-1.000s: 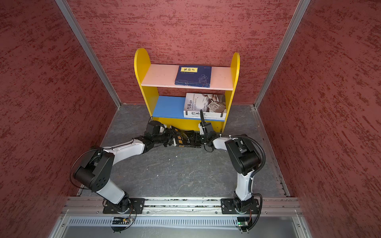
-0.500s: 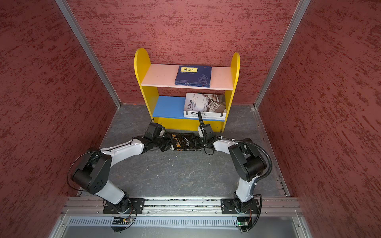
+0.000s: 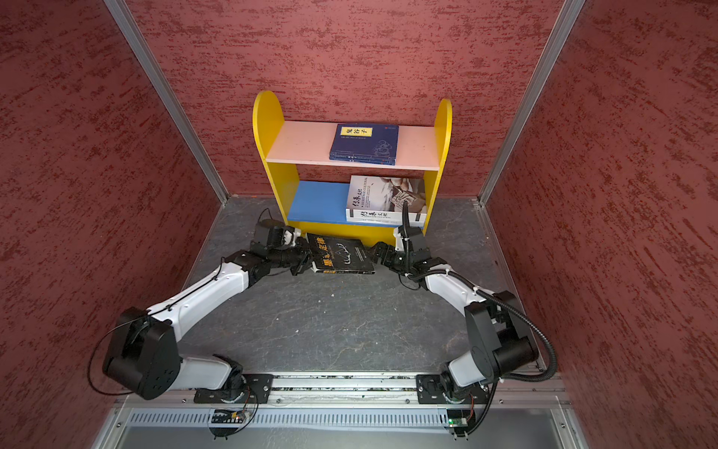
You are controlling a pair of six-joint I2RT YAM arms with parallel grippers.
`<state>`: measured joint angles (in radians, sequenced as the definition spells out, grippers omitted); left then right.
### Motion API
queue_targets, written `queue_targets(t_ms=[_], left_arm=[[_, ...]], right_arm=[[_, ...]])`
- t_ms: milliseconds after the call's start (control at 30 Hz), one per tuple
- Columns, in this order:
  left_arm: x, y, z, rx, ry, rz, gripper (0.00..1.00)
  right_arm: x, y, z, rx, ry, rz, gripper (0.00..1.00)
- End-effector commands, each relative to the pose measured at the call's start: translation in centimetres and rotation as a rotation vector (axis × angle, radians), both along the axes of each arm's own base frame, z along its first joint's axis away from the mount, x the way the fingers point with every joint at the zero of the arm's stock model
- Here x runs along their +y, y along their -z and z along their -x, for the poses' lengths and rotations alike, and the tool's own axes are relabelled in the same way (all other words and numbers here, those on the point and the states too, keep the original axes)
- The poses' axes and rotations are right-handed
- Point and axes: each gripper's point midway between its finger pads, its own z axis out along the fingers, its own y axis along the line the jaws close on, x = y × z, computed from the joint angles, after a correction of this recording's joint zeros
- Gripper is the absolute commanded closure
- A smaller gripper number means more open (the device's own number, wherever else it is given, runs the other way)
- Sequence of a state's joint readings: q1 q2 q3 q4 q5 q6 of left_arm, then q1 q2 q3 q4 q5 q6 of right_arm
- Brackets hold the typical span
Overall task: Stacking books/files
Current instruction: Pick up the book at the center of the table.
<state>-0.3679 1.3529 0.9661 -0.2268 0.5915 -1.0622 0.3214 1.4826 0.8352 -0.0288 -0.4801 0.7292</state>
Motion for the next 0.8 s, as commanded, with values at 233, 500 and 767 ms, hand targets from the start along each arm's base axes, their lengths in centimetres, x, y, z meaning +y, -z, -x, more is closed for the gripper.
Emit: queue_targets(t_ms=[233, 500, 767], left_arm=[[-0.3, -7.7, 1.3, -0.208, 0.126, 0.122, 0.85], [-0.8, -7.8, 1.2, -0.214, 0.127, 0.154, 0.85], [-2.2, -8.3, 1.3, -0.229, 0.157, 0.188, 0.85]], right_arm=[[2.7, -7.1, 4.6, 0.073, -0.142, -0.561, 0.01], [2.1, -8.6, 5.8, 0.088, -0.098, -0.685, 0.02], [2.7, -8.5, 5.8, 0.153, -0.100, -0.749, 0.08]])
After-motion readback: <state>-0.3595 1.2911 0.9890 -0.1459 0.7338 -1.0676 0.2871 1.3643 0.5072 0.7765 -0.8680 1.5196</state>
